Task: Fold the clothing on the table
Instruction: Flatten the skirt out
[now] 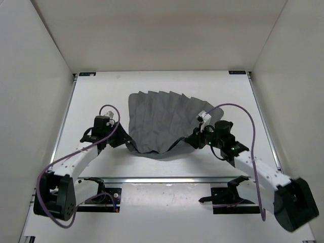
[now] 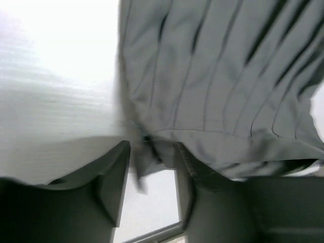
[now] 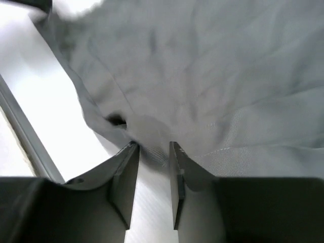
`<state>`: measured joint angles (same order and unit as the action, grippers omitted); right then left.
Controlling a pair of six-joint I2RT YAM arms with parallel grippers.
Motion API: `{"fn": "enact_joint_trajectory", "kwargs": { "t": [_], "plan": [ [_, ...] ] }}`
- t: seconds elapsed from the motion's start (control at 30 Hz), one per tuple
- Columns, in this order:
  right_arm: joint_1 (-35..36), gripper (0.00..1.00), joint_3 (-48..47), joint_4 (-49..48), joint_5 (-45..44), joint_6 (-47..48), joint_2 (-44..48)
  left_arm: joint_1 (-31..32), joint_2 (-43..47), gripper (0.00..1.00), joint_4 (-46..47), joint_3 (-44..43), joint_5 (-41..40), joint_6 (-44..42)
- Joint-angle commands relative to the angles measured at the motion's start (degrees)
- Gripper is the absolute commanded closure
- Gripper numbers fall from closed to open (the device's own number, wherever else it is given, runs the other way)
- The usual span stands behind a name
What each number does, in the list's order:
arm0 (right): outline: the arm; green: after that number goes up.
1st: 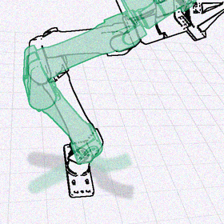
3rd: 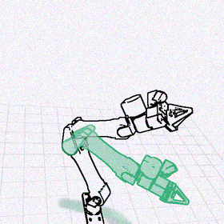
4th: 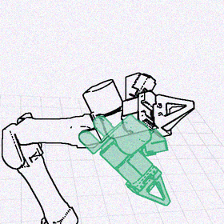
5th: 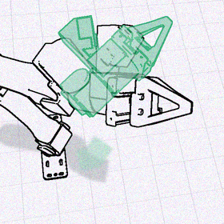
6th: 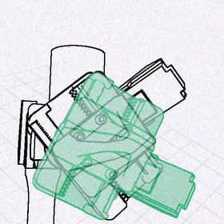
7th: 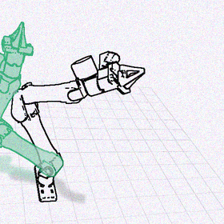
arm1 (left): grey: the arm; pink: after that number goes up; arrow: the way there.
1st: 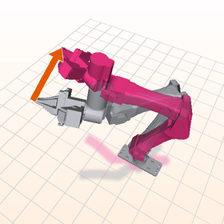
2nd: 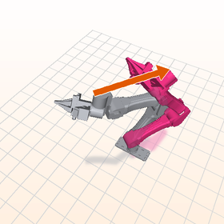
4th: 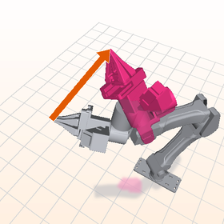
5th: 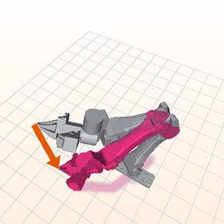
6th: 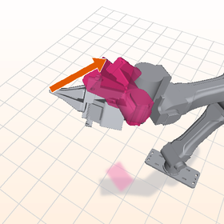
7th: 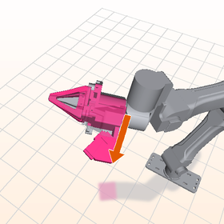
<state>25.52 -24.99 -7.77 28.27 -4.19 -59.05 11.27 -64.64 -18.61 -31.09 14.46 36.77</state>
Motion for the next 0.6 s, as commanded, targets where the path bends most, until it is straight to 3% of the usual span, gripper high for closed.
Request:
{"fn": "enact_joint_trajectory", "kwargs": {
  "t": [0.0,0.1,0.17,0.23,0.27,0.37,0.43,0.5,0.57],
  "plan": [
    [0.1,0.72,2.1,0.2,-3.4,-5.8,10.3,-0.1,7.2,0.42,-0.3,-1.4,2.8,-0.8],
    [-1.5,0.68,3.1,3.8,-2.4,-7.3,15.8,-0.5,12.1,0.38,-1.5,-1.4,4.0,0.7],
    [-5.0,0.65,2.8,4.9,3.5,-8.0,18.0,-0.6,13.8,0.37,-2.1,-1.8,3.2,1.7],
    [-9.5,0.54,3.0,3.7,9.8,-10.3,18.8,-0.3,13.8,0.36,-1.8,-2.5,2.2,1.5],
    [-12.0,0.54,3.8,2.7,12.9,-11.4,19.3,-0.7,13.1,0.37,-1.7,-2.8,1.6,1.3],
    [-14.1,0.66,4.7,1.0,11.6,-14.0,16.1,0.9,6.8,0.39,1.5,-3.4,2.2,0.8],
    [-10.2,0.88,4.0,2.7,7.6,-14.1,12.7,2.5,0.3,0.41,5.1,-3.9,2.1,1.1],
    [-7.2,1.0,3.4,2.4,3.3,-15.3,7.7,4.0,-4.5,0.42,7.4,-4.3,2.0,1.0],
    [-5.2,1.0,3.5,2.0,2.5,-16.9,3.7,5.0,-10.4,0.45,9.6,-5.1,2.2,1.5]
  ]
}}
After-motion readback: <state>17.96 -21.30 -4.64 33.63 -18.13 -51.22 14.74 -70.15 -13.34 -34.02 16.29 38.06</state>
